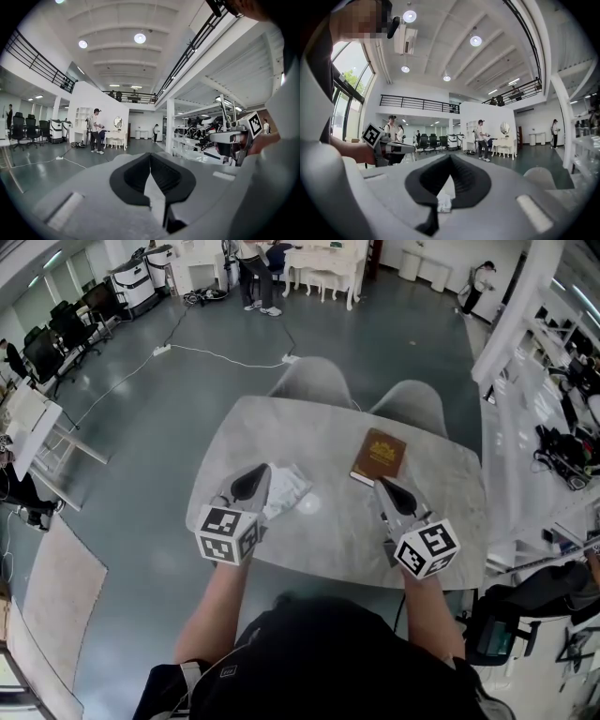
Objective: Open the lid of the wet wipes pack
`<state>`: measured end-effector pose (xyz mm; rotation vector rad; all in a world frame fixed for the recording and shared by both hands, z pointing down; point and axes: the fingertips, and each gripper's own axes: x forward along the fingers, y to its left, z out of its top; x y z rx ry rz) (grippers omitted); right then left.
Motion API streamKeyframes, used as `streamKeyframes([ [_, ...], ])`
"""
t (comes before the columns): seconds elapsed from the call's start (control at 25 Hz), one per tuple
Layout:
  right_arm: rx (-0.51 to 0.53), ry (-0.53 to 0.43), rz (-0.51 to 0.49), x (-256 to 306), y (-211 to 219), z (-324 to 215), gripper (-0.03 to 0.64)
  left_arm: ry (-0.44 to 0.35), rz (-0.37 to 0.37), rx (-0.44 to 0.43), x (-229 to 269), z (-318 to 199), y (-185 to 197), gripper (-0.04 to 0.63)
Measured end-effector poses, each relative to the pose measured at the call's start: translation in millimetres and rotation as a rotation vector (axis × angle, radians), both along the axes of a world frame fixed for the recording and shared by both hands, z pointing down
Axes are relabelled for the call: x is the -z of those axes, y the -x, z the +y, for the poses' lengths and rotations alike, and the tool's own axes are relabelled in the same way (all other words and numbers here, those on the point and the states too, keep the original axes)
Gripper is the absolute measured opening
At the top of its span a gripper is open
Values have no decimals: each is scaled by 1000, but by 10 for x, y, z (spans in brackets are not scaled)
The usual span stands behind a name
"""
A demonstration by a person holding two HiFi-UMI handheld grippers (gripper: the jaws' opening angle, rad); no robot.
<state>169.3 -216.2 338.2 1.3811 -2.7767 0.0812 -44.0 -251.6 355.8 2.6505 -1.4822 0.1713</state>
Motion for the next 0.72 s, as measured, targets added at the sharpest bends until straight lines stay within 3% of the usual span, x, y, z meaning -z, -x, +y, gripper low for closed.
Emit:
streamKeyframes([
  [0.36,8,16,6,-40,-51,-80,2,6,-69,-21,-37,-66,-85,12],
  [0.72,6,30,-21,-78,-116,-38,2,31,-53,-5,-83,-32,-116,12],
])
